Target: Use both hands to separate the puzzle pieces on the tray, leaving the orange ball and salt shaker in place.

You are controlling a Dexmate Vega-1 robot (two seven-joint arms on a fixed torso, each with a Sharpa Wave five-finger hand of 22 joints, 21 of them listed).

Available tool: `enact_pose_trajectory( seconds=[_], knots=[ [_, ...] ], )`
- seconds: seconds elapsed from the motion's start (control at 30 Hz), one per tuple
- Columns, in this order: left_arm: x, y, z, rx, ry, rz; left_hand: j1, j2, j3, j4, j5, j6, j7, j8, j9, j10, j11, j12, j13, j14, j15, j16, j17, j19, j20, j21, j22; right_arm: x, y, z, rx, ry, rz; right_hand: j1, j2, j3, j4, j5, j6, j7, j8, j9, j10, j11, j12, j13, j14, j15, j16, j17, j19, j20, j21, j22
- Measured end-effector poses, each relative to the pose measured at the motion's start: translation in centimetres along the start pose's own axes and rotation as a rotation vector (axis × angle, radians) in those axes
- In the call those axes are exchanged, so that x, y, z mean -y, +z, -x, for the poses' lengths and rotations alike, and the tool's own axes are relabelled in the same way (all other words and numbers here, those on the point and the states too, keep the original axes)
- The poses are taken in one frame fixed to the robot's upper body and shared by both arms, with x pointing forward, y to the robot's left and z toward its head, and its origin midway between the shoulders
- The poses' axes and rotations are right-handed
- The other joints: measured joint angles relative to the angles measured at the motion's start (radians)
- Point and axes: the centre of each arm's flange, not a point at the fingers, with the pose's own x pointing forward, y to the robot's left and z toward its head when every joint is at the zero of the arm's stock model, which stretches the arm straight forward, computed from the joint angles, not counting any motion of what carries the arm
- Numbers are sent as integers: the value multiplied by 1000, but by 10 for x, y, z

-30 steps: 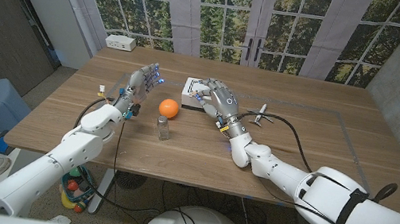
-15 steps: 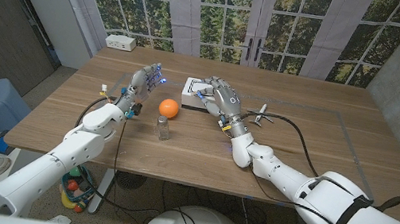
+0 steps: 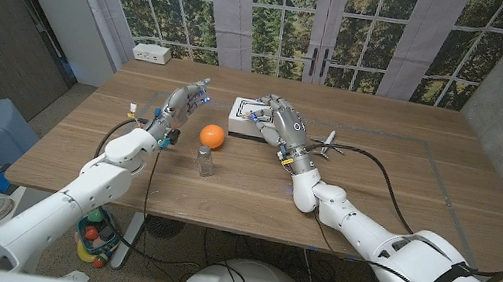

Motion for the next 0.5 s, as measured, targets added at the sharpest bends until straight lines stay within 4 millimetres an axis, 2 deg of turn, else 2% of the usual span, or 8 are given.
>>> enact_pose_trajectory(
  seconds=[0.1,0.2,0.33,0.5],
  knots=[
    [1,3,0,0,-4,-16,7,-7,-6,-6,-4,50,43,7,2,16,16,6,3,12,12,0,0,11,11,-12,5,4,1,0,4,-16,-1,0,0,0,0,8,0,0,0,-1,0,0,0,4,0,0,0,0,0,0,0,0],
    [3,6,0,-6,-9,-36,25,-16,-10,-10,-4,79,56,7,7,32,26,9,3,20,27,0,0,26,34,-19,6,7,1,0,7,-27,-1,0,0,0,0,8,0,0,-2,-4,0,0,0,4,0,0,0,0,0,0,0,0],
    [4,12,0,-13,-17,-69,52,-21,-11,-11,-4,104,32,13,7,40,26,9,3,27,34,0,0,40,68,-27,5,13,3,-1,13,-51,-3,0,0,0,0,8,0,0,-4,-5,0,0,0,4,0,0,0,0,0,0,0,4],
    [5,18,0,-15,-23,-112,107,-20,-8,-17,0,73,-38,-1,7,40,26,9,3,30,52,0,0,46,90,-39,5,18,5,-2,20,-73,-7,0,0,0,0,8,4,4,-6,-5,0,0,0,4,4,4,0,-1,0,0,0,5]
  ],
)
